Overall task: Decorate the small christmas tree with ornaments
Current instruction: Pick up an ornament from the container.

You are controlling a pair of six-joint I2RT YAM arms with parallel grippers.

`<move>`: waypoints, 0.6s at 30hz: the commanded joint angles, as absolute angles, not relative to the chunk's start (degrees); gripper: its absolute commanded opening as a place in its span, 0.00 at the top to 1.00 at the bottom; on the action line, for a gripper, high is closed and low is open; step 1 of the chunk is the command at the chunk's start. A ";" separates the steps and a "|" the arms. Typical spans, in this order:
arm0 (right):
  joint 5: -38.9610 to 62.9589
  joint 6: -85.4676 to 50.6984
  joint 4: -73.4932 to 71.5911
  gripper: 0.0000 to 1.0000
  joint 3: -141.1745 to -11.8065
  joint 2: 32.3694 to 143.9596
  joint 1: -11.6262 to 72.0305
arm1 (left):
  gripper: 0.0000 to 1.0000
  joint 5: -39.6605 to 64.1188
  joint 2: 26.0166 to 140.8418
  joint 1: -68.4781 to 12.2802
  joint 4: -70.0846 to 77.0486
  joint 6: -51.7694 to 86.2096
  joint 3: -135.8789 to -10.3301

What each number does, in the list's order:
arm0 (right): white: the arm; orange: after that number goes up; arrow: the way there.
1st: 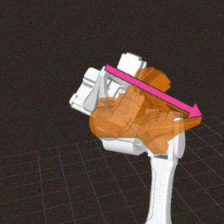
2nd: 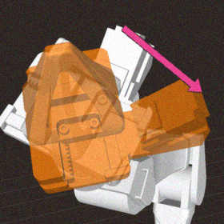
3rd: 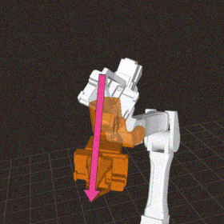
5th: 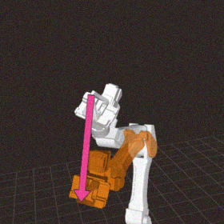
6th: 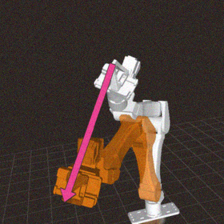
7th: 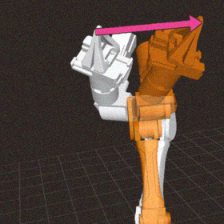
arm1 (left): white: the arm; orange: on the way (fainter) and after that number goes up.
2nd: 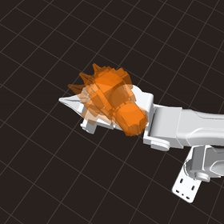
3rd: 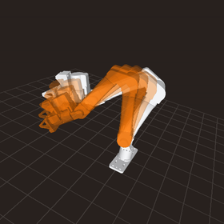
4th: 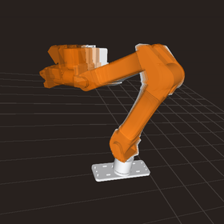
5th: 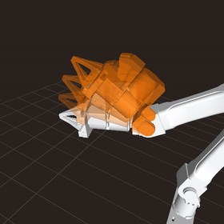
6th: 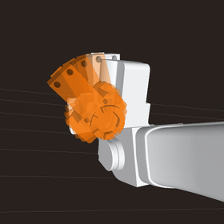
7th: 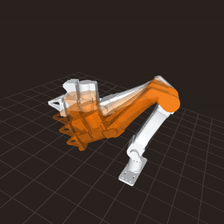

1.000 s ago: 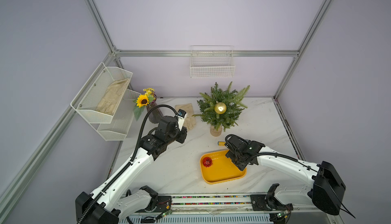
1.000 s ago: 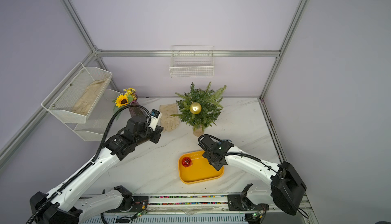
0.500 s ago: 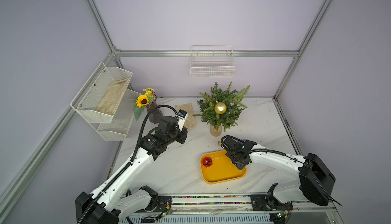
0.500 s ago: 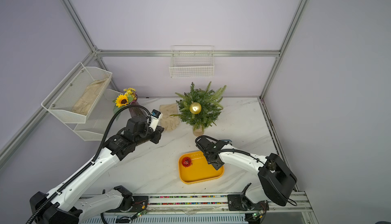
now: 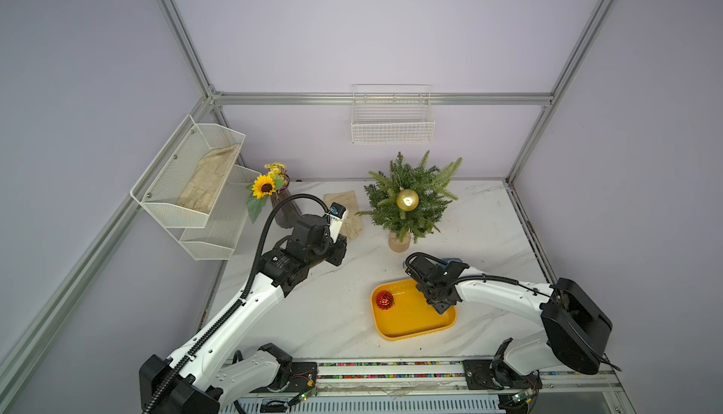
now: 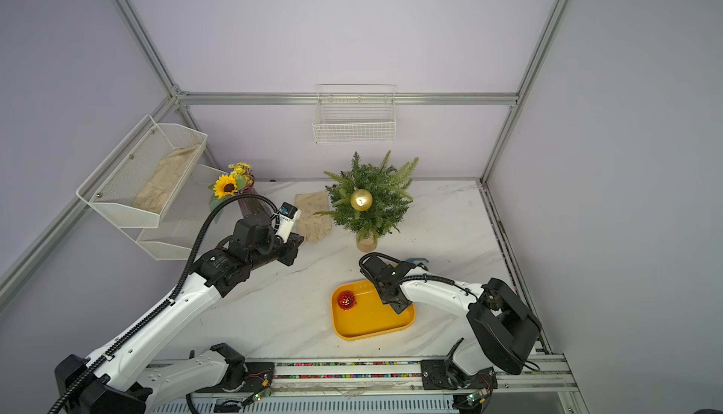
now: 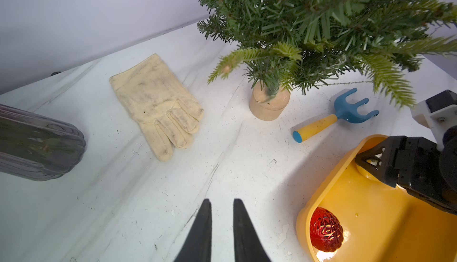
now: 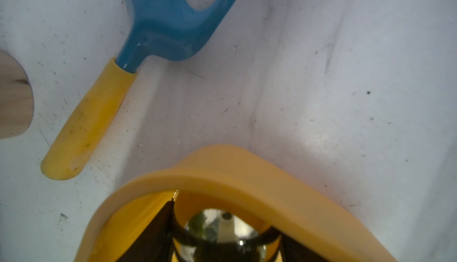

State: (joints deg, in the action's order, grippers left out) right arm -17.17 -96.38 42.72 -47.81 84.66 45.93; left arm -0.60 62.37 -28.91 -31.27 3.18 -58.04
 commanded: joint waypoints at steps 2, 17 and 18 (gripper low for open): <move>-16.44 -101.56 41.19 0.39 -47.02 85.62 46.07 | 0.82 0.42 62.29 -28.64 -29.93 1.45 -57.97; -16.26 -80.00 40.39 0.42 -47.68 72.56 46.12 | 0.82 0.70 62.74 -28.58 -30.00 1.28 -58.70; -15.90 -76.77 39.31 0.42 -47.55 71.46 46.11 | 0.82 0.77 62.71 -28.61 -30.04 1.27 -58.80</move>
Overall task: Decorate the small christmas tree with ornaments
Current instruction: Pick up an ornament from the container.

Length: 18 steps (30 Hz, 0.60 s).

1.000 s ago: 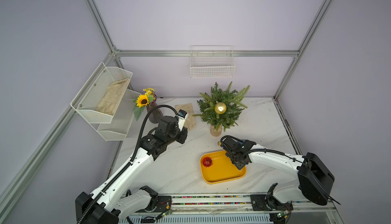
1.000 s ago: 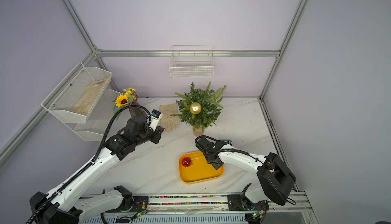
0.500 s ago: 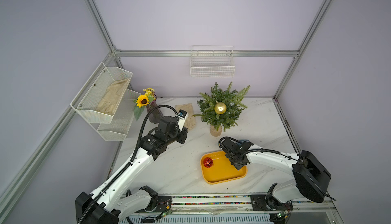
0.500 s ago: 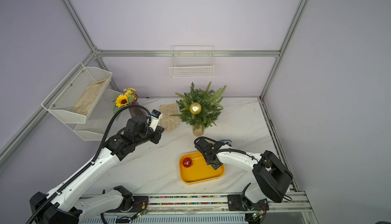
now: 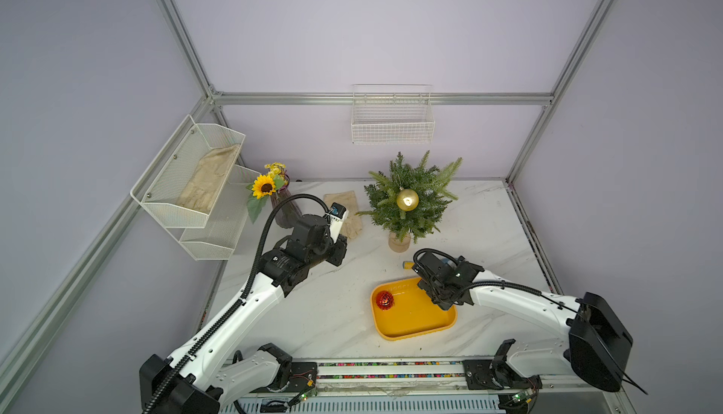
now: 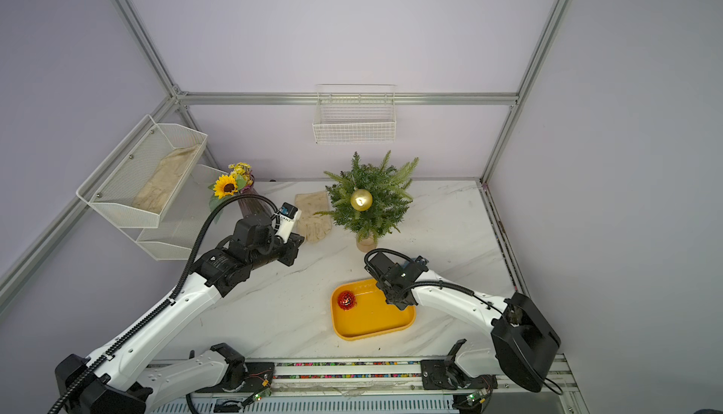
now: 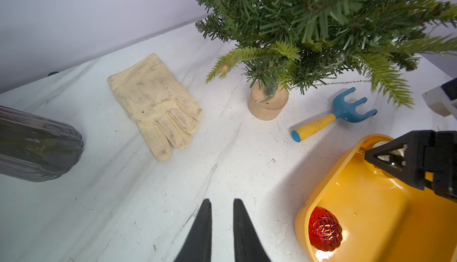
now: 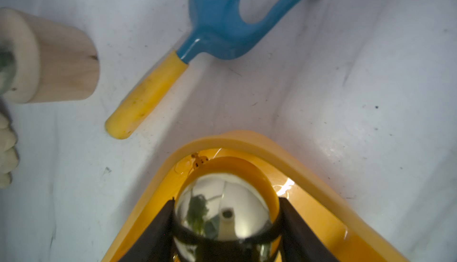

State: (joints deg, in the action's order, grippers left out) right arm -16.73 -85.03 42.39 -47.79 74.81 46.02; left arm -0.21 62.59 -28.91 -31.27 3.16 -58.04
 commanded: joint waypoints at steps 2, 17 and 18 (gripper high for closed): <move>-14.53 -69.14 36.30 0.42 -47.52 68.91 46.13 | 0.82 0.94 62.59 -28.65 -30.11 1.32 -59.11; -5.93 -42.23 33.93 0.44 -54.15 55.31 46.08 | 0.81 6.32 61.70 -28.65 -30.76 2.17 -63.41; -5.91 -41.19 34.68 0.44 -55.10 55.22 46.06 | 0.81 7.08 61.74 -28.70 -30.70 2.33 -63.83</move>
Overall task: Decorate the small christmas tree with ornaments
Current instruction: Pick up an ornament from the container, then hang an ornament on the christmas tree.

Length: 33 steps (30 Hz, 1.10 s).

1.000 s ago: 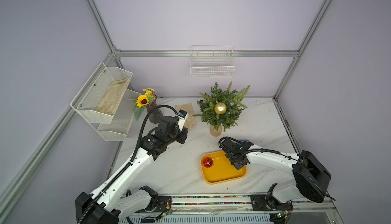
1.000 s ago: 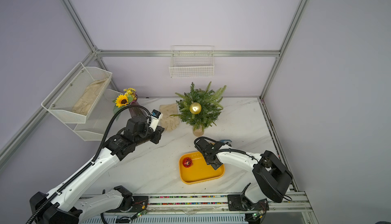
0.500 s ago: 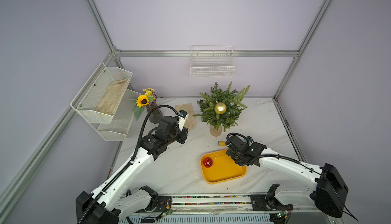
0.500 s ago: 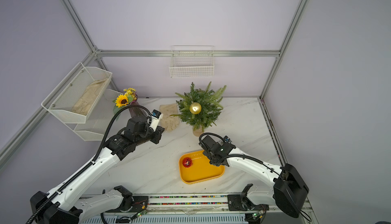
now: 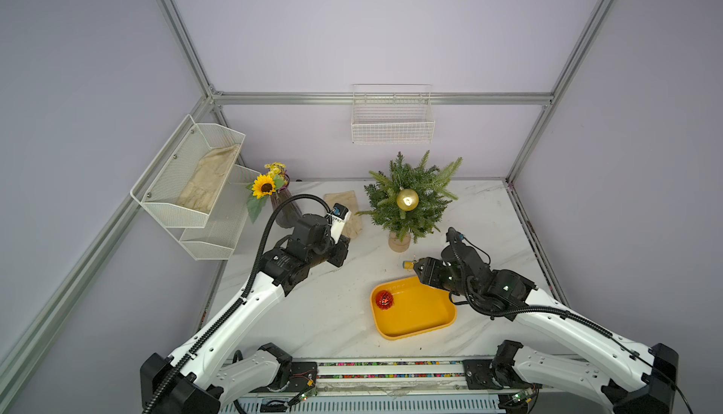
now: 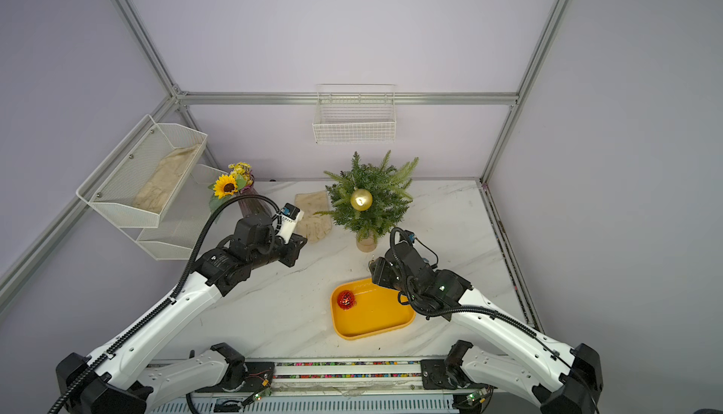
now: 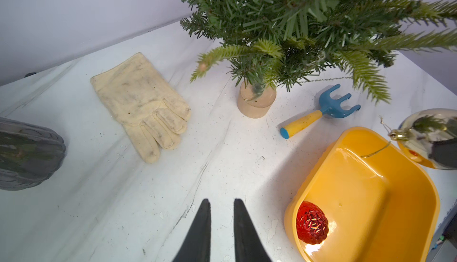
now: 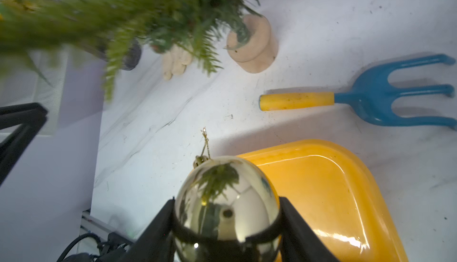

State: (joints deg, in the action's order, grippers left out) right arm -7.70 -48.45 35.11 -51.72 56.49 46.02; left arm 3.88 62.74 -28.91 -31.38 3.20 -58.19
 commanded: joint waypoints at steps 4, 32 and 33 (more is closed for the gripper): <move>-5.63 -37.49 36.76 0.44 -59.42 55.28 46.12 | 0.81 9.20 61.87 -28.66 -30.38 3.11 -66.19; 3.13 -19.19 42.53 0.44 -96.28 68.96 28.99 | 0.77 17.00 72.86 -28.89 -30.50 2.50 -90.54; 3.80 -18.85 42.46 0.44 -96.94 69.60 28.05 | 0.77 17.40 73.52 -29.01 -30.45 2.54 -91.20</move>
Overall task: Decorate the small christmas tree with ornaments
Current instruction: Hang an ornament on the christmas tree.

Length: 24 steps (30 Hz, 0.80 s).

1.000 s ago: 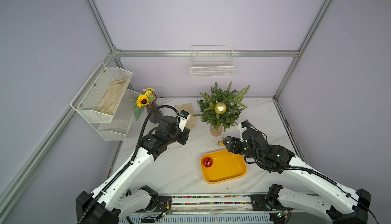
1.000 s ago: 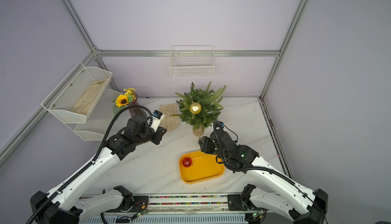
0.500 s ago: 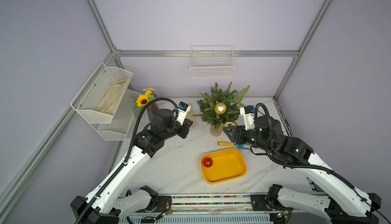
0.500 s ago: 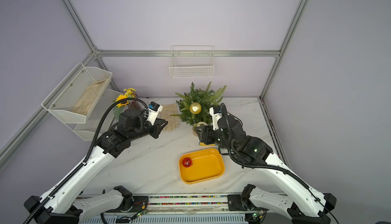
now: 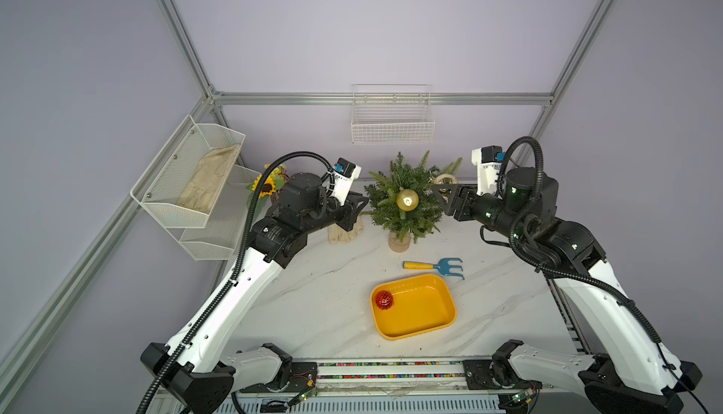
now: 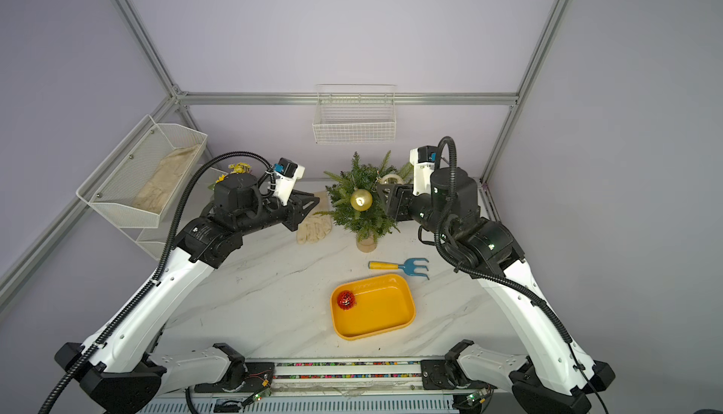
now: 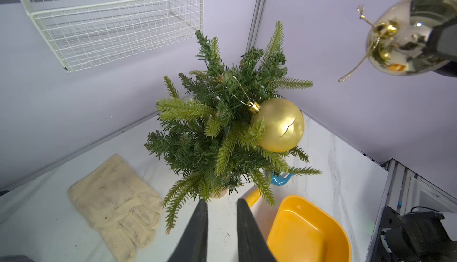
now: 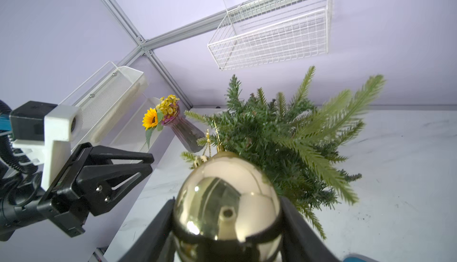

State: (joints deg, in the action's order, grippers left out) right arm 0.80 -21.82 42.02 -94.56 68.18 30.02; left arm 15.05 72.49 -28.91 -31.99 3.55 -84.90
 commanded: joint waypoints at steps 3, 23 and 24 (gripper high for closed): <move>6.48 -18.14 42.45 0.43 -99.03 71.65 24.91 | 0.77 17.91 74.92 -29.32 -30.41 2.64 -92.78; 32.26 -16.35 39.08 0.45 -95.76 75.46 6.39 | 0.77 17.52 74.62 -29.62 -29.01 3.95 -90.44; 33.24 -16.58 38.73 0.46 -95.71 75.64 6.41 | 0.77 17.63 74.53 -29.62 -29.00 4.04 -90.44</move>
